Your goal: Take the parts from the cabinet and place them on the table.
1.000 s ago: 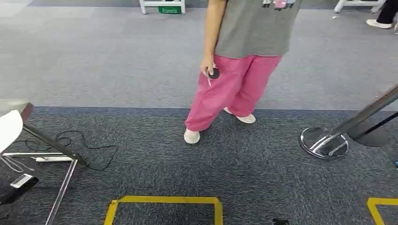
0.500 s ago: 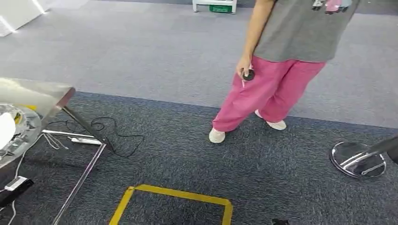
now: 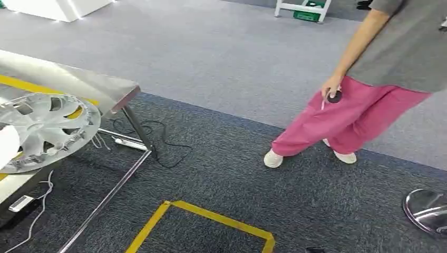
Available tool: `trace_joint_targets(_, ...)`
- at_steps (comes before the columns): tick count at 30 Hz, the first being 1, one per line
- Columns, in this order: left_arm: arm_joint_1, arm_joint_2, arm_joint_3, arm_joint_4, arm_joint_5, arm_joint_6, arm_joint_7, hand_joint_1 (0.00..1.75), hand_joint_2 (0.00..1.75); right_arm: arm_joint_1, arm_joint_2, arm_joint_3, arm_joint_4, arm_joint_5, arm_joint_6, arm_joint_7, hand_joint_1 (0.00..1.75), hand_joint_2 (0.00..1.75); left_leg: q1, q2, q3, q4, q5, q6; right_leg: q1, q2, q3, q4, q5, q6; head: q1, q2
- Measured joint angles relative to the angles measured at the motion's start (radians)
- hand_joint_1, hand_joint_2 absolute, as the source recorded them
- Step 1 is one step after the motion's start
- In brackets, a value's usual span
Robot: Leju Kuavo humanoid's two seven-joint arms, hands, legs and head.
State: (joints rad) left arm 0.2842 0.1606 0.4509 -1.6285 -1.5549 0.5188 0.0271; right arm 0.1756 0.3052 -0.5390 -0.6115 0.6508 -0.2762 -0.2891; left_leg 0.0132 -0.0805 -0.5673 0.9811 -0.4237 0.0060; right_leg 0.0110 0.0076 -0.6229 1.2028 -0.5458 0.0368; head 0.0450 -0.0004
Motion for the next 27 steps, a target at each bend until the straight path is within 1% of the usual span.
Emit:
trace_joint_targets(1,0.0,-0.001,-0.001,-0.002,-0.005,-0.005,0.0,1.75,1.75,0.0,0.0,0.0,0.0,0.0,0.0,0.001,0.0,0.0,0.002,-0.016,0.001,0.0,0.001,-0.003,-0.005,0.028,0.049,-0.105,0.051,-0.001,0.001,0.0)
trace_joint_targets(2,0.0,-0.001,-0.001,-0.003,-0.005,-0.006,0.001,1.75,1.75,0.001,0.0,0.0,0.0,0.0,0.0,0.002,0.0,0.0,0.003,-0.029,-0.001,0.0,0.002,-0.009,-0.014,0.087,0.083,-0.178,0.07,0.001,0.001,0.0)
trace_joint_targets(3,-0.001,-0.001,-0.002,-0.005,-0.006,-0.007,0.001,1.75,1.75,0.001,0.0,0.0,0.0,0.0,0.001,0.002,0.0,0.0,-0.002,-0.042,-0.009,0.01,0.001,-0.015,-0.018,0.097,0.089,-0.204,0.063,0.001,0.0,0.0)
trace_joint_targets(4,0.0,-0.002,-0.003,-0.008,-0.008,-0.007,0.003,1.75,1.75,0.001,0.0,0.0,0.0,0.0,0.002,0.003,0.0,0.0,0.002,-0.052,-0.014,0.004,0.006,-0.022,-0.013,0.085,0.087,-0.198,0.063,-0.001,-0.001,0.0)
trace_joint_targets(5,0.002,-0.002,-0.003,-0.009,-0.009,-0.01,0.005,1.75,1.75,0.001,0.0,0.0,0.0,0.0,0.002,0.005,0.0,0.0,0.006,-0.065,-0.018,0.001,0.01,-0.03,-0.009,0.075,0.093,-0.195,0.063,-0.007,0.0,0.0)
trace_joint_targets(6,0.007,-0.003,-0.005,-0.009,-0.01,-0.012,0.008,1.75,1.75,0.0,0.0,0.0,-0.001,-0.001,0.002,0.006,0.0,0.0,0.01,-0.078,-0.02,-0.002,0.017,-0.039,-0.006,0.062,0.093,-0.195,0.067,-0.014,-0.002,0.0)
trace_joint_targets(7,0.012,-0.004,-0.006,-0.011,-0.013,-0.014,0.009,1.75,1.75,0.0,0.002,0.001,-0.001,-0.001,0.002,0.008,0.0,0.0,0.01,-0.071,-0.025,0.001,0.015,-0.042,-0.012,0.046,0.094,-0.205,0.074,-0.025,0.0,0.0)
trace_joint_targets(8,0.015,-0.005,-0.008,-0.011,-0.013,-0.015,0.011,1.75,1.75,0.0,0.002,0.001,-0.001,-0.001,0.003,0.009,0.0,0.0,0.004,-0.001,-0.033,0.018,-0.002,-0.042,-0.011,0.034,0.095,-0.208,0.078,-0.031,-0.004,0.0)
trace_joint_targets(9,0.01,-0.005,-0.011,-0.011,-0.013,-0.016,0.015,1.75,1.75,0.001,0.002,0.002,-0.002,-0.002,0.003,0.009,0.0,0.0,0.0,0.046,-0.058,0.071,-0.042,-0.046,-0.009,0.019,0.094,-0.209,0.079,-0.037,-0.009,0.0)
trace_joint_targets(10,0.006,-0.005,-0.015,-0.011,-0.013,-0.016,0.017,1.75,1.75,0.003,0.002,0.001,-0.002,-0.002,0.003,0.01,0.0,0.0,0.0,0.063,-0.093,0.149,-0.087,-0.05,-0.007,0.003,0.092,-0.209,0.078,-0.039,-0.009,0.0)
trace_joint_targets(11,0.007,-0.005,-0.019,-0.011,-0.013,-0.016,0.019,1.75,1.75,0.005,0.002,0.001,-0.002,-0.002,0.003,0.01,0.0,0.0,0.002,0.067,-0.134,0.241,-0.127,-0.052,-0.005,-0.014,0.091,-0.209,0.077,-0.04,-0.009,0.0)
trace_joint_targets(12,0.009,-0.006,-0.021,-0.011,-0.013,-0.016,0.02,1.75,1.75,0.006,0.002,0.001,-0.002,-0.003,0.003,0.01,0.0,0.0,0.002,0.068,-0.166,0.312,-0.151,-0.054,-0.004,-0.03,0.089,-0.209,0.077,-0.04,-0.009,0.0)
trace_joint_targets(13,0.01,-0.006,-0.023,-0.011,-0.013,-0.018,0.021,1.75,1.75,0.006,0.002,0.001,-0.002,-0.003,0.003,0.01,0.0,0.0,0.002,0.068,-0.172,0.329,-0.147,-0.055,-0.004,-0.046,0.089,-0.209,0.076,-0.04,-0.01,0.0)
trace_joint_targets(14,0.009,-0.006,-0.026,-0.011,-0.013,-0.021,0.021,1.75,1.75,0.005,0.002,0.001,-0.003,-0.003,0.003,0.01,0.0,0.0,0.002,0.069,-0.151,0.296,-0.119,-0.055,-0.004,-0.061,0.089,-0.209,0.076,-0.041,-0.009,0.0)
trace_joint_targets(15,0.01,-0.005,-0.027,-0.011,-0.013,-0.024,0.021,1.75,1.75,0.004,0.002,0.002,-0.004,-0.003,0.003,0.01,0.0,0.0,0.002,0.075,-0.113,0.227,-0.081,-0.054,-0.004,-0.075,0.09,-0.209,0.075,-0.04,-0.009,0.0)
trace_joint_targets(16,0.01,-0.005,-0.027,-0.014,-0.013,-0.024,0.021,1.75,1.75,0.002,0.002,0.002,-0.004,-0.003,0.003,0.01,0.0,0.0,0.002,0.093,-0.06,0.135,-0.041,-0.054,-0.004,-0.087,0.092,-0.209,0.073,-0.038,-0.01,0.0)
trace_joint_targets(17,0.009,-0.005,-0.028,-0.017,-0.013,-0.024,0.022,1.75,1.75,0.002,0.002,0.004,-0.005,-0.003,0.003,0.011,0.0,0.0,0.0,0.147,-0.005,0.046,-0.014,-0.052,0.0,-0.098,0.097,-0.208,0.07,-0.033,-0.009,0.0)
trace_joint_targets(18,0.003,-0.005,-0.029,-0.019,-0.013,-0.024,0.024,1.75,1.75,0.004,0.002,0.005,-0.007,-0.003,0.004,0.013,0.0,0.0,-0.009,0.185,0.017,-0.002,-0.023,-0.05,0.01,-0.108,0.096,-0.202,0.063,-0.025,-0.013,0.0)
trace_joint_targets(19,0.004,-0.006,-0.031,-0.019,-0.013,-0.023,0.025,1.75,1.75,0.003,0.002,0.006,-0.007,-0.004,0.005,0.014,0.0,0.0,-0.006,0.162,0.014,0.003,-0.021,-0.035,0.013,-0.114,0.092,-0.204,0.061,-0.021,-0.006,0.0)
trace_joint_targets(21,0.015,-0.005,-0.03,-0.019,-0.014,-0.022,0.026,1.75,1.75,0.003,0.002,0.006,-0.01,-0.015,0.016,0.013,0.0,0.0,-0.008,0.146,0.012,0.003,-0.024,-0.026,0.011,-0.133,0.098,-0.209,0.059,-0.015,-0.004,0.0)
trace_joint_targets(22,0.017,-0.005,-0.03,-0.019,-0.014,-0.021,0.026,1.75,1.75,0.003,0.002,0.006,-0.01,-0.018,0.023,0.014,0.0,0.0,-0.005,0.136,0.012,0.0,-0.02,-0.018,0.01,-0.142,0.104,-0.208,0.056,-0.01,-0.005,0.0)
trace_joint_targets(23,0.018,-0.005,-0.03,-0.019,-0.014,-0.02,0.026,1.75,1.75,0.003,0.002,0.006,-0.01,-0.02,0.025,0.014,0.0,0.0,0.0,0.13,0.013,-0.001,-0.017,-0.012,0.006,-0.1,0.1,-0.192,0.044,0.001,-0.004,0.0)
trace_joint_targets(24,0.015,-0.004,-0.031,-0.019,-0.014,-0.019,0.026,1.75,1.75,0.004,0.002,0.006,-0.01,-0.022,0.025,0.014,0.0,0.0,0.001,0.125,0.012,-0.001,-0.016,-0.004,0.002,-0.044,0.076,-0.139,0.004,0.005,-0.002,0.0)
trace_joint_targets(25,0.014,-0.005,-0.031,-0.02,-0.014,-0.019,0.026,1.75,1.75,0.004,0.002,0.005,-0.01,-0.024,0.025,0.014,0.0,0.0,0.002,0.119,0.011,-0.001,-0.015,-0.002,0.001,-0.02,0.037,-0.052,-0.043,0.009,-0.002,0.0)
trace_joint_targets(26,0.014,-0.004,-0.032,-0.019,-0.014,-0.019,0.026,1.75,1.75,0.004,0.002,0.005,-0.01,-0.024,0.026,0.014,0.0,0.0,0.002,0.112,0.009,-0.001,-0.015,0.0,0.0,-0.012,-0.005,0.031,-0.08,0.011,-0.002,0.0)
trace_joint_targets(27,0.014,-0.004,-0.032,-0.019,-0.014,-0.018,0.026,1.75,1.75,0.004,0.002,0.005,-0.01,-0.026,0.026,0.014,0.0,0.0,0.001,0.107,0.008,-0.001,-0.015,0.0,-0.001,-0.011,-0.043,0.102,-0.105,0.012,-0.003,0.0)
